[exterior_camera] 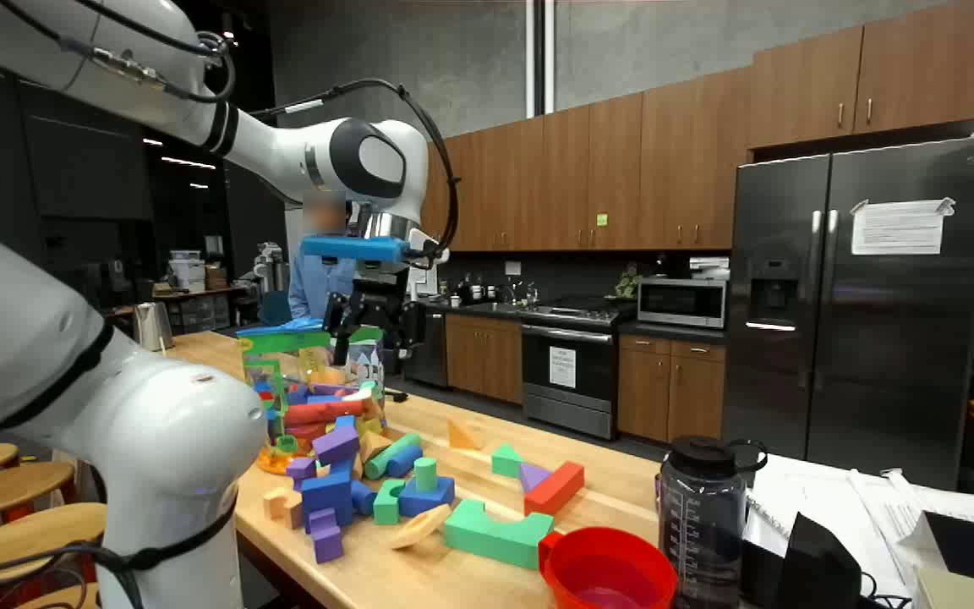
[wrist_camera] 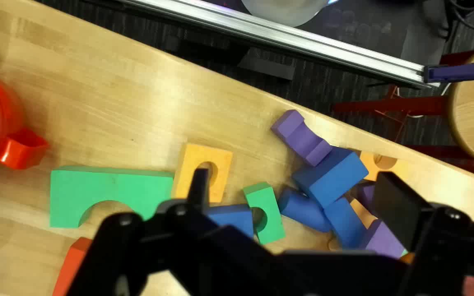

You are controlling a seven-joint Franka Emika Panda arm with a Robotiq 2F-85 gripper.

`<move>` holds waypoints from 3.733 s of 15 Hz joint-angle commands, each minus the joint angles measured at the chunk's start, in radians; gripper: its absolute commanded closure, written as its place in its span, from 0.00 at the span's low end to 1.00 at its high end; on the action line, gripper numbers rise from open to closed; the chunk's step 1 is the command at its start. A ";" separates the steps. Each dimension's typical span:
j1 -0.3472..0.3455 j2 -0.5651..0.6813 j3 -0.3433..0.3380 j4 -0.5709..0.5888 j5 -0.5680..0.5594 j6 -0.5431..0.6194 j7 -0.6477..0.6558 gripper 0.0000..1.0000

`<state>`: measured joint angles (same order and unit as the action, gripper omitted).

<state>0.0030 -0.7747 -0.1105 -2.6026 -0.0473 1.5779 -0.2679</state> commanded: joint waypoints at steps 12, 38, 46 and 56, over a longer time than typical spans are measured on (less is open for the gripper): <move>0.003 0.000 -0.002 0.001 -0.001 -0.001 0.002 0.00; -0.007 -0.001 0.011 -0.010 -0.030 0.001 0.019 0.00; 0.035 0.066 0.098 0.015 -0.223 0.056 0.025 0.00; 0.115 0.170 0.124 0.103 -0.155 0.284 0.016 0.00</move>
<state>0.1010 -0.6586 0.0236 -2.5603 -0.2318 1.8309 -0.2514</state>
